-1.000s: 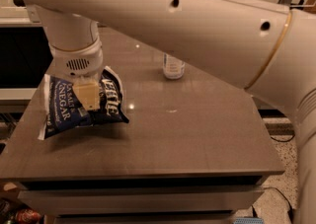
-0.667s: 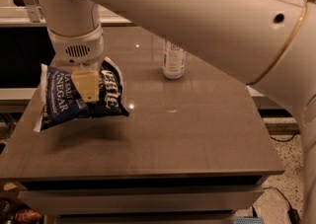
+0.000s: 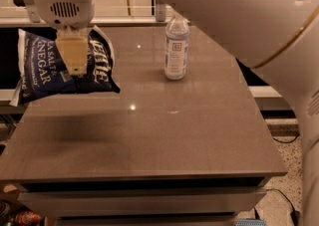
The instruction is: Pick blue chip bag
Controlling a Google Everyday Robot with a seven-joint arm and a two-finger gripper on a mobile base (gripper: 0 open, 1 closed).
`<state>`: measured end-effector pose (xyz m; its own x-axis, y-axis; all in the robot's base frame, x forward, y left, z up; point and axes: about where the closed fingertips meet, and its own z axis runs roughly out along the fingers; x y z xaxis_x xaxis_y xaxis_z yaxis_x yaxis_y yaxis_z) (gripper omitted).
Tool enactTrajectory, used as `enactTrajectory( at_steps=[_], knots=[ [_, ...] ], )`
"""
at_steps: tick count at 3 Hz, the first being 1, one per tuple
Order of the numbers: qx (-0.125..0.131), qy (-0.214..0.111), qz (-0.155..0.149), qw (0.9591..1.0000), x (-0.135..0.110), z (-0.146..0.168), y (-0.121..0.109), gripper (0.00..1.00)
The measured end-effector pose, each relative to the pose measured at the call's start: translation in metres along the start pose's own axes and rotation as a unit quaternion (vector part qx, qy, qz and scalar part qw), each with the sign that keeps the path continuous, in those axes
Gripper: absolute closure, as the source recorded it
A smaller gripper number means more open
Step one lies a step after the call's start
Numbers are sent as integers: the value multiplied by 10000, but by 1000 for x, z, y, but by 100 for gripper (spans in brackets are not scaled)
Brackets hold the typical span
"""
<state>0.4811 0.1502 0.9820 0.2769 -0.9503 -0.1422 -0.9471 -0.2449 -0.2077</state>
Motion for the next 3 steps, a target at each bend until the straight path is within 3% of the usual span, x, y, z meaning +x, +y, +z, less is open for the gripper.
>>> enactTrajectory(
  at_steps=[3],
  knots=[
    [54, -84, -23, 9999, -2, -9, -5, 100]
  ],
)
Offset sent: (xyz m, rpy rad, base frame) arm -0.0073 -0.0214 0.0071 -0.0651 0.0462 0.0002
